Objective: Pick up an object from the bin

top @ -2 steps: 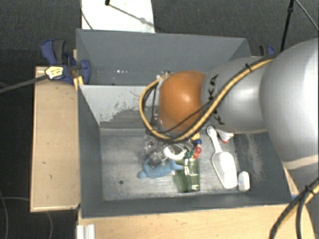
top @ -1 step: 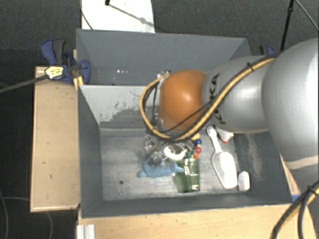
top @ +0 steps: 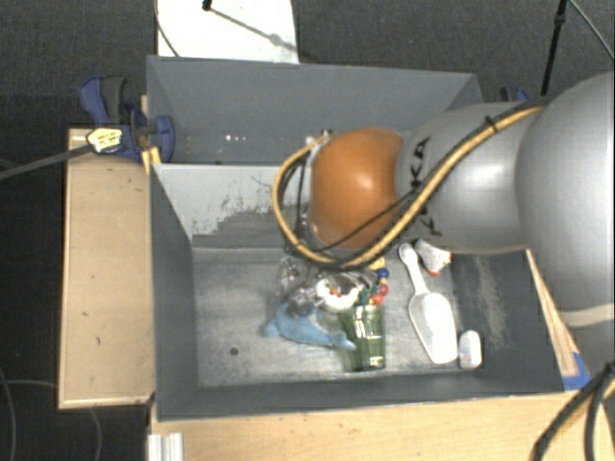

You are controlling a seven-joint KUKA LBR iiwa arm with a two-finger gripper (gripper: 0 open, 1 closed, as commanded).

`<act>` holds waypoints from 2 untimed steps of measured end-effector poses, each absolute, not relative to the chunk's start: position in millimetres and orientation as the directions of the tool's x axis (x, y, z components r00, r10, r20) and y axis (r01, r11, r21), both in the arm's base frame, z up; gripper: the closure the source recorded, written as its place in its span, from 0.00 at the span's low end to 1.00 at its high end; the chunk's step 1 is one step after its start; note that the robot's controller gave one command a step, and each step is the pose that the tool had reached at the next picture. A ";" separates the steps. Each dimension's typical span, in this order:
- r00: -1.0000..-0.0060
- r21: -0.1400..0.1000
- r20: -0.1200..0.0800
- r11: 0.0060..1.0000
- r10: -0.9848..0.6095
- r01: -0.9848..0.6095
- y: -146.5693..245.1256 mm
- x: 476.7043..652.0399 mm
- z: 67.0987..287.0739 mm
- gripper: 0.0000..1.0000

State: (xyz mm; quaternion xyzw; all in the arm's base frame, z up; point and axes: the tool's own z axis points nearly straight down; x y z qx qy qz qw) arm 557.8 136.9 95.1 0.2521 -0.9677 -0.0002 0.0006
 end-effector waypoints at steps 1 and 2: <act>-0.873 0.000 -0.002 0.873 -0.488 -0.488 137.4 558.3 109.5 1.00; -0.873 0.000 -0.003 0.873 -0.487 -0.487 137.5 558.5 122.5 1.00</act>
Offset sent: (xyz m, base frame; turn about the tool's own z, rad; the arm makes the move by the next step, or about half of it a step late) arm 0.0001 0.0001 0.0167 0.0000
